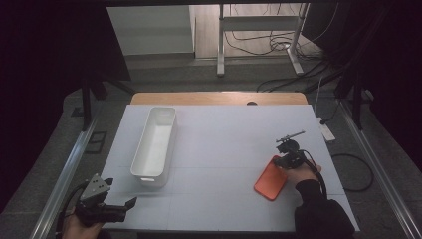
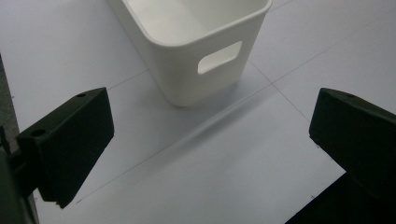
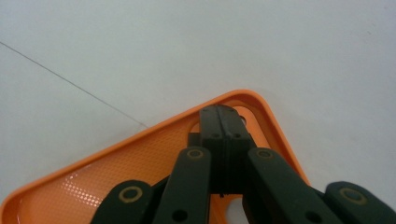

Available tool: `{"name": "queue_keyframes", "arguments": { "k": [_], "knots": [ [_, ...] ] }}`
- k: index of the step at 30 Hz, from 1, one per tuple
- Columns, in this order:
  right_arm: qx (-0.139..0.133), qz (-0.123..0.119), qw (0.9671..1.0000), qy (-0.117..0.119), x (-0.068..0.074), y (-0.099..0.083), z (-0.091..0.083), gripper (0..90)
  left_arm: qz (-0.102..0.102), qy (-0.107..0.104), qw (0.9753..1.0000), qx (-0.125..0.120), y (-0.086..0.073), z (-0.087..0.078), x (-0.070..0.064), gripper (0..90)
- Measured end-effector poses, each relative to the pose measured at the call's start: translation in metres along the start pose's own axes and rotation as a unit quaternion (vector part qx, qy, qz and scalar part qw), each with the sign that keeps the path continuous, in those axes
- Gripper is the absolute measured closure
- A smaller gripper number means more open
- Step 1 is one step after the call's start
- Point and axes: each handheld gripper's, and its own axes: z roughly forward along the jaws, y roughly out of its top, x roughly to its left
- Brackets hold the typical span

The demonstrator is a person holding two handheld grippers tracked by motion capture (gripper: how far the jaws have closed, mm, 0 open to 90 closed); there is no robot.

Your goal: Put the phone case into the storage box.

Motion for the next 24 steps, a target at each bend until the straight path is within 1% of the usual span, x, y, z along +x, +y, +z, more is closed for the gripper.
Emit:
{"name": "queue_keyframes", "arguments": {
  "k": [3,5,7,9,13,15,17,19,22,24],
  "knots": [
    [-0.004,-0.005,0.9999,0.012,0.005,0.004,0.004,89.3,0.0,0.001,1.0,0.0,0.0,0.0,0.0,0.8],
    [-0.004,-0.011,0.9998,0.013,0.008,0.007,0.006,89.2,0.0,0.0,1.0,0.0,0.0,0.0,0.0,0.9],
    [-0.006,-0.02,0.9996,0.022,0.014,0.01,0.008,89.2,0.0,0.0,1.0,0.0,0.0,0.0,0.0,0.8],
    [-0.005,-0.03,0.9993,0.021,0.02,0.014,0.011,89.2,0.0,0.0,1.0,0.0,0.0,0.0,0.0,0.8],
    [-0.006,-0.046,0.9983,0.035,0.031,0.019,0.015,89.2,0.0,0.001,1.0,0.0,0.0,0.0,0.0,0.8],
    [-0.009,-0.054,0.998,0.033,0.035,0.021,0.013,89.2,0.001,0.002,1.0,0.0,0.0,-0.001,0.0,0.8],
    [-0.012,-0.054,0.9979,0.034,0.034,0.021,0.011,89.2,0.001,0.002,1.0,0.0,-0.001,-0.001,0.0,0.8],
    [-0.017,-0.045,0.9982,0.036,0.031,0.018,0.003,89.2,0.001,0.002,1.0,-0.001,-0.001,-0.001,0.0,0.8],
    [-0.021,-0.036,0.9982,0.043,0.027,0.008,-0.007,89.2,0.0,0.002,1.0,-0.002,-0.001,-0.001,0.0,0.8],
    [-0.015,-0.036,0.9982,0.047,0.026,0.0,-0.012,89.2,0.0,0.002,1.0,-0.002,-0.001,-0.001,0.0,0.8]
  ]
}}
